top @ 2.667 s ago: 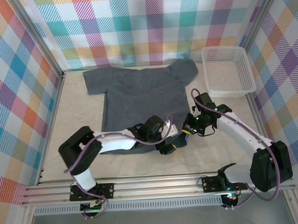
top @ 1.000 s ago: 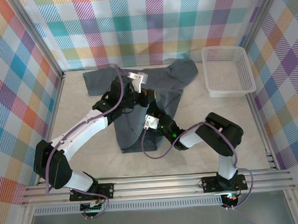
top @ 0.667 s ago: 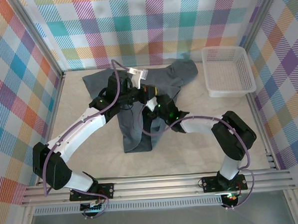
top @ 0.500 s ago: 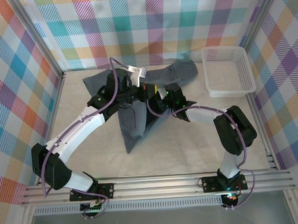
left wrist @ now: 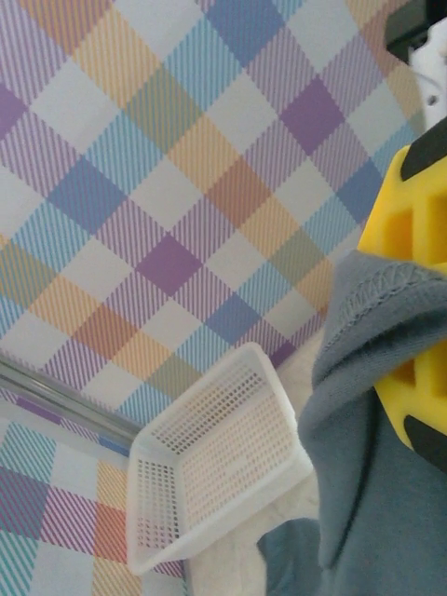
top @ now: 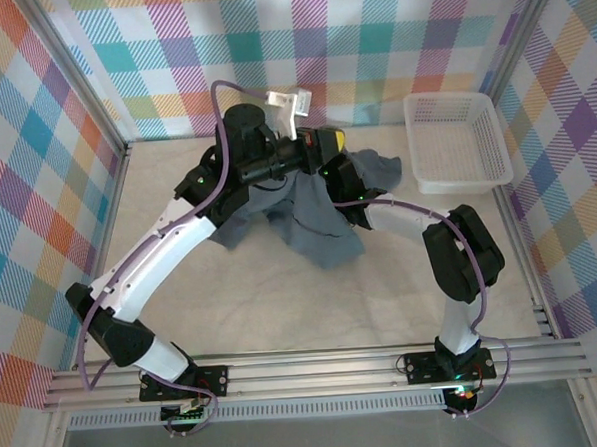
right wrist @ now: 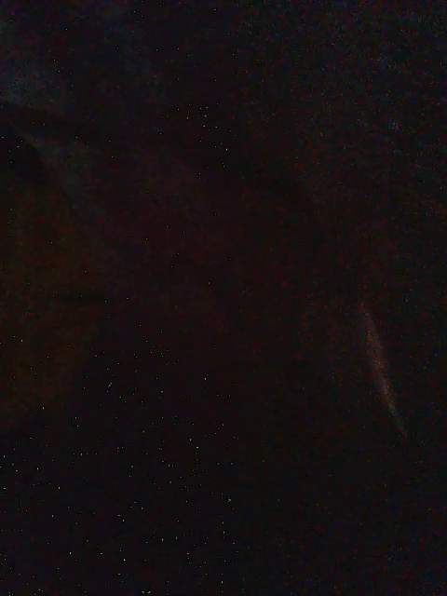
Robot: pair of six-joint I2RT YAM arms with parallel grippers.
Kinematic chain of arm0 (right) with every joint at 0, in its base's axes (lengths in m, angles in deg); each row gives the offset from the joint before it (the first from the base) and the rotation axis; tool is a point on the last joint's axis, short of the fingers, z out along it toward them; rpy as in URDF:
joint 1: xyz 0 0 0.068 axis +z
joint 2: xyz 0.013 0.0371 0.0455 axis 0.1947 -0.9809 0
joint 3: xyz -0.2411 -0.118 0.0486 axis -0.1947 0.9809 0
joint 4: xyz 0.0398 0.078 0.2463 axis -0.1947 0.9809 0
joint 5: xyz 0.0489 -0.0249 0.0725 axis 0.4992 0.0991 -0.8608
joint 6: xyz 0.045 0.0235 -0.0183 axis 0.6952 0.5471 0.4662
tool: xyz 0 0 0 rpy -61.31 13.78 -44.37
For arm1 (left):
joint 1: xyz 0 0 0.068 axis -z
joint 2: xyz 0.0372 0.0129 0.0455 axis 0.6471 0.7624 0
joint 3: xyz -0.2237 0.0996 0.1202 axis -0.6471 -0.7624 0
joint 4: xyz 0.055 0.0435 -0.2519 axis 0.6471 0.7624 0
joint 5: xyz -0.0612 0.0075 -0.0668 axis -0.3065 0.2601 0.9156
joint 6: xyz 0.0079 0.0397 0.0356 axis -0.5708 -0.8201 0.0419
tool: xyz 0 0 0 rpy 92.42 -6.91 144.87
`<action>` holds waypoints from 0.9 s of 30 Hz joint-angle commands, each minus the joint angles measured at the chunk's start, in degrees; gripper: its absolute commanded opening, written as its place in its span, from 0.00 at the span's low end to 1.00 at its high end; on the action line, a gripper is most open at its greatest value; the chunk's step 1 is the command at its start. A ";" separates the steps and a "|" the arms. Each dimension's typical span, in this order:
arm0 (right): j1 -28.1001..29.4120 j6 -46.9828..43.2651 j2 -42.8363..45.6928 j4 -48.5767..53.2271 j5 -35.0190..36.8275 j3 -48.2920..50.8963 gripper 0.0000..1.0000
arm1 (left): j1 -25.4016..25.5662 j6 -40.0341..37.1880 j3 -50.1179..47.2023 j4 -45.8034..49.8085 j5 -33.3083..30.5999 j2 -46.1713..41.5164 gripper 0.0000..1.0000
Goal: Fold the inside-out t-shirt
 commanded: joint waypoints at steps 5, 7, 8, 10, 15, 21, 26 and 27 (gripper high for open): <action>1.24 4.51 -2.22 4.74 -8.41 -3.82 0.01 | 2.36 -0.89 15.87 5.89 1.91 7.44 0.00; 0.94 6.76 -0.51 3.97 -8.53 -4.94 0.03 | 3.22 -0.95 17.70 4.94 3.04 8.46 0.00; 0.81 7.06 -0.97 5.17 -8.64 -6.72 0.03 | 3.90 -0.81 19.19 4.52 3.72 9.04 0.00; 0.87 5.00 -4.26 9.08 -9.18 -11.10 0.03 | 5.54 -1.42 23.55 5.37 4.92 10.52 0.00; 0.72 -1.43 -16.81 15.72 -11.46 -17.52 0.08 | 11.12 -12.45 34.31 15.04 2.02 11.30 0.00; 0.85 -7.27 -20.34 33.23 -7.25 -28.30 0.33 | 14.01 -24.23 30.11 21.88 -6.62 5.12 0.00; 0.80 -8.02 -18.96 43.50 2.13 -29.84 0.62 | 14.08 -28.43 24.03 21.35 -12.89 0.36 0.00; 0.73 -7.97 -19.13 46.68 3.65 -30.22 0.69 | 14.12 -29.79 23.77 22.52 -15.63 0.20 0.00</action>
